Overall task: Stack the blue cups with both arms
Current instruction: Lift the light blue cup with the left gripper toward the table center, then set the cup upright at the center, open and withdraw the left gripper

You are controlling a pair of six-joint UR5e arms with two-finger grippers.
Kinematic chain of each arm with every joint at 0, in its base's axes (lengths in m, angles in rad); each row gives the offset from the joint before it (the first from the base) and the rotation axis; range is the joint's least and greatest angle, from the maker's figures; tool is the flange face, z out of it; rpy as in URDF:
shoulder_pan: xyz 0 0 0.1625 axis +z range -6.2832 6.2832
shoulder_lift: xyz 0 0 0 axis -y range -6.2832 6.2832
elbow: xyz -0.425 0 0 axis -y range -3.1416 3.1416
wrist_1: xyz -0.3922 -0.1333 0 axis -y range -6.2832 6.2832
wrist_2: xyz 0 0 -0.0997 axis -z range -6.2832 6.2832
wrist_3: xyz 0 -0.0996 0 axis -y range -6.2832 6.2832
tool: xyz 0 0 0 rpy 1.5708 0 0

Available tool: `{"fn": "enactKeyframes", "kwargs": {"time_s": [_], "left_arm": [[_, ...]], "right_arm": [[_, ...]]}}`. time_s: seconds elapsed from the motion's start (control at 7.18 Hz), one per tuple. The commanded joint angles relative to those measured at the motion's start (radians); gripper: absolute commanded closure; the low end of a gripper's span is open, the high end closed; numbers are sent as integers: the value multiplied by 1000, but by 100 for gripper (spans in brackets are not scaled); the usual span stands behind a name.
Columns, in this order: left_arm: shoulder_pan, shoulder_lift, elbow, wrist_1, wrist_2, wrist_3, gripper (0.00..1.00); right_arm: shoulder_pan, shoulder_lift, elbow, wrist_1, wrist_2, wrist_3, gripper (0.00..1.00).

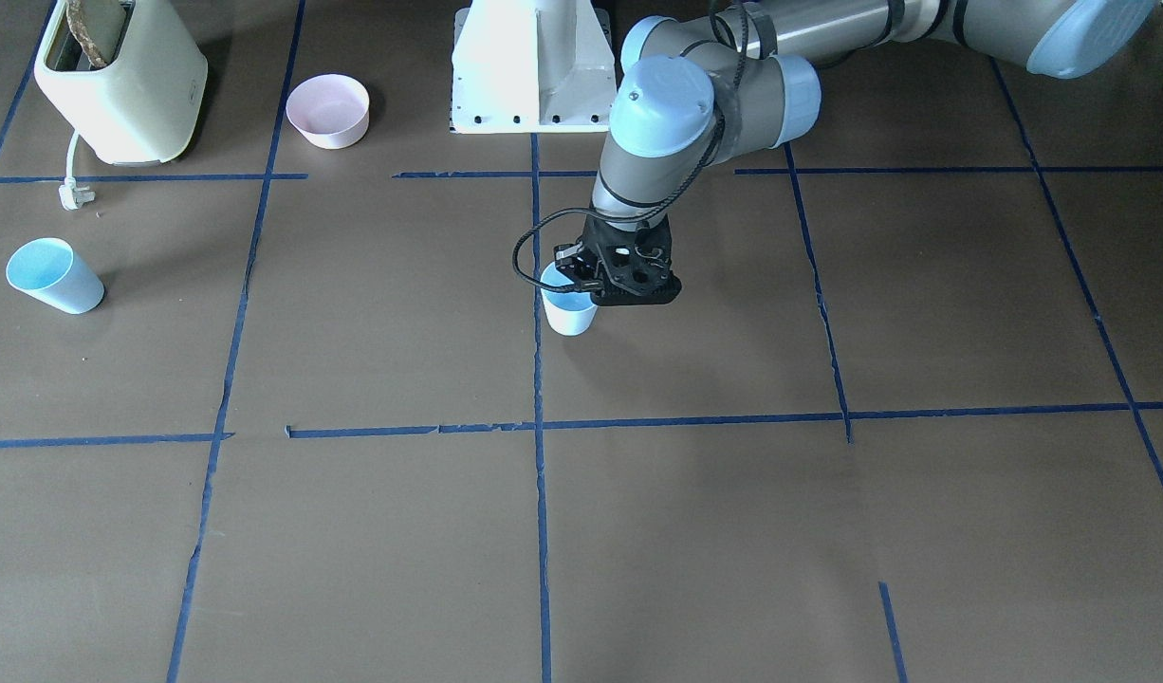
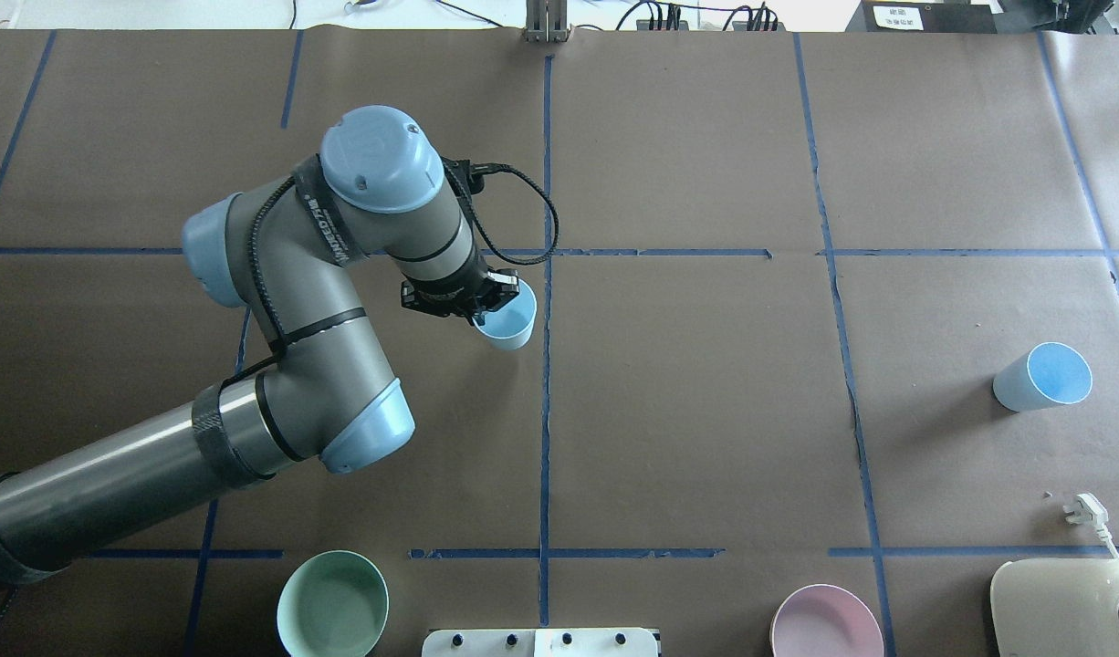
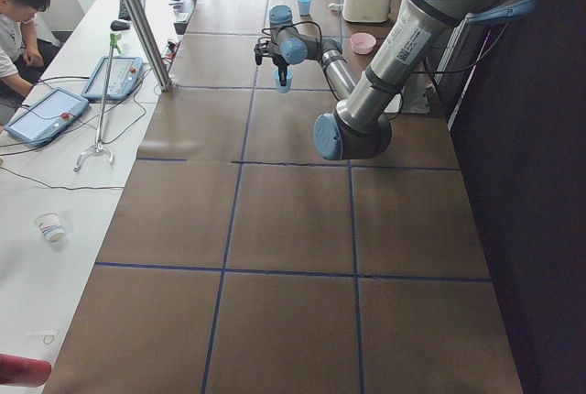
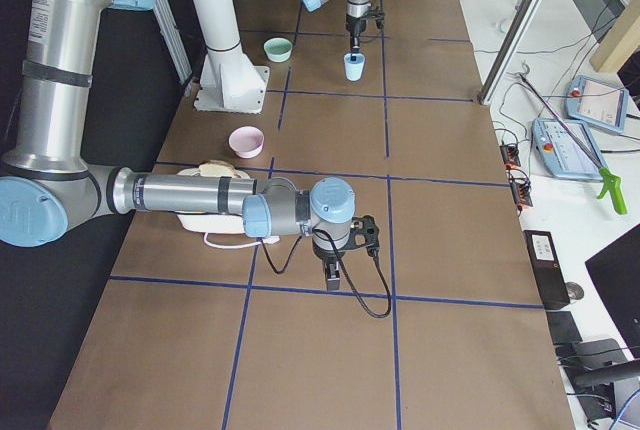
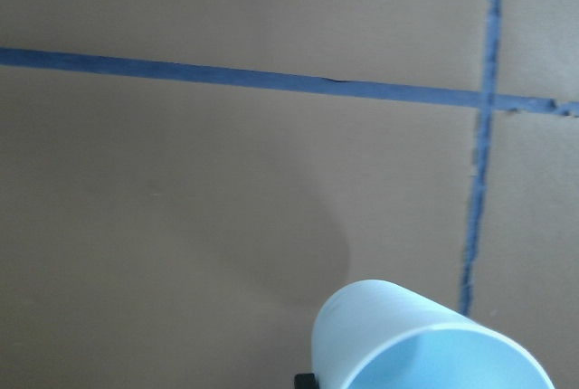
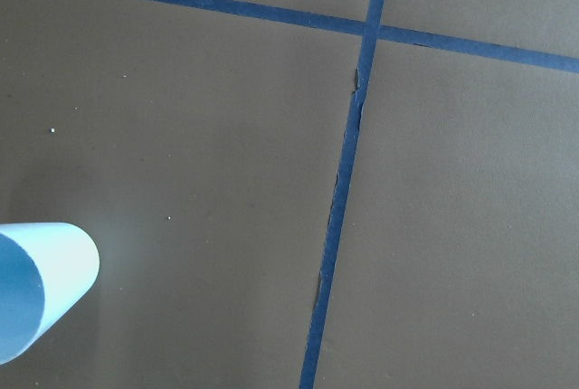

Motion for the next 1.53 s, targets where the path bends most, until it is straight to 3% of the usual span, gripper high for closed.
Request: {"fn": "enactKeyframes", "kwargs": {"time_s": [0.0, 0.14, 0.28, 0.42, 0.7, 0.84, 1.11, 1.39], "left_arm": [[29, -24, 62, -57, 21, -6, 91], [29, -24, 70, -65, 21, -6, 67], [29, -23, 70, -65, 21, -3, 18], [29, -24, 67, -65, 19, -2, 0], [-13, -5, 1, -25, 13, 8, 0], [-56, 52, -73, 40, -14, 81, 0], [-276, 272, -261, 165, -104, 493, 0], [-628, 491, -245, 168, -265, 1052, 0]], "right_arm": [[0, 0, 0, 0, 0, 0, 0], [0, 0, 0, 0, 0, 0, 0], [-2, 0, 0, 0, 0, -1, 0], [-2, 0, 0, 0, 0, -1, 0], [-9, 0, 9, 8, 0, -6, 0], [-11, 0, 14, 74, 0, 3, 0], [-43, 31, 34, 87, 3, 128, 0], [-90, 86, 37, 87, 3, 236, 0]]}}
